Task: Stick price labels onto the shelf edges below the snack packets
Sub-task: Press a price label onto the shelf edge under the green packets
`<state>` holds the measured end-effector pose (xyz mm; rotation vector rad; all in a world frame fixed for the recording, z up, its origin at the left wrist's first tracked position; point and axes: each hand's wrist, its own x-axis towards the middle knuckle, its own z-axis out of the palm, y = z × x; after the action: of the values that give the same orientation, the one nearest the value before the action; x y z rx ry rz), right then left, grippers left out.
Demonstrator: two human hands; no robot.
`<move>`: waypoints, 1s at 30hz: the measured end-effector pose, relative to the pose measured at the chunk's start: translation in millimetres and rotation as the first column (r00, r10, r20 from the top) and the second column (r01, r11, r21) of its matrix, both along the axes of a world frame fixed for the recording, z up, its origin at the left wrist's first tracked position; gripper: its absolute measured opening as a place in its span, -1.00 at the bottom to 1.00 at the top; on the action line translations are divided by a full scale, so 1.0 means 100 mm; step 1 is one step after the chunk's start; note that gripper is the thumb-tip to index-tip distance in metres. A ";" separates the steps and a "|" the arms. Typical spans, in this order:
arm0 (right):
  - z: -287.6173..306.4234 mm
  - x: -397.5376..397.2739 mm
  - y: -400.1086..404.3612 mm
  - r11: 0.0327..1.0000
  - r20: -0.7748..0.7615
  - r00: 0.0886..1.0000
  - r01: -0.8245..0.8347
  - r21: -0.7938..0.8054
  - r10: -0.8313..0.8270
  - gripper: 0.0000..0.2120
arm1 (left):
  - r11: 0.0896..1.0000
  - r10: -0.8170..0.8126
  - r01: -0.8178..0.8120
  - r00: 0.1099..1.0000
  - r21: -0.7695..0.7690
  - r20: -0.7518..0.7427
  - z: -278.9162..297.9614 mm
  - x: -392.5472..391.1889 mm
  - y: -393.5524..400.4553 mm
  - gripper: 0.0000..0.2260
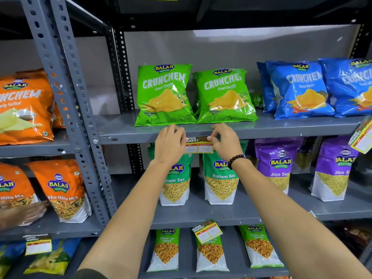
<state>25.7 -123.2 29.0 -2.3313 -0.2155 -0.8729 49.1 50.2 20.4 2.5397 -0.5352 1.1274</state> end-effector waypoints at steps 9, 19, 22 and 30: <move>0.05 0.11 0.03 0.997 0.024 0.998 0.053 0.059 -0.055 -0.87 | 0.996 0.087 -0.087 0.996 0.007 -0.027 0.14 0.03 -0.09 -0.87; 0.06 0.14 0.08 0.993 0.041 0.996 0.080 0.089 -0.083 -0.57 | 0.983 0.158 -0.166 0.983 -0.073 -0.098 0.17 0.04 -0.18 -0.52; 0.05 0.16 0.10 0.992 0.073 0.990 0.116 0.052 -0.120 -0.57 | 0.979 0.178 -0.187 0.979 -0.086 -0.099 0.16 0.07 -0.22 -0.53; -0.46 0.04 0.09 0.981 0.196 0.977 0.119 -0.152 -0.088 -0.43 | 0.974 0.129 -0.127 0.992 -0.187 -0.002 -0.30 -0.08 -0.20 -0.40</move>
<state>29.8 -114.4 -16.6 -2.4283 -0.2539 -1.1694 41.2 30.4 -9.8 2.4352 -0.2568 1.1751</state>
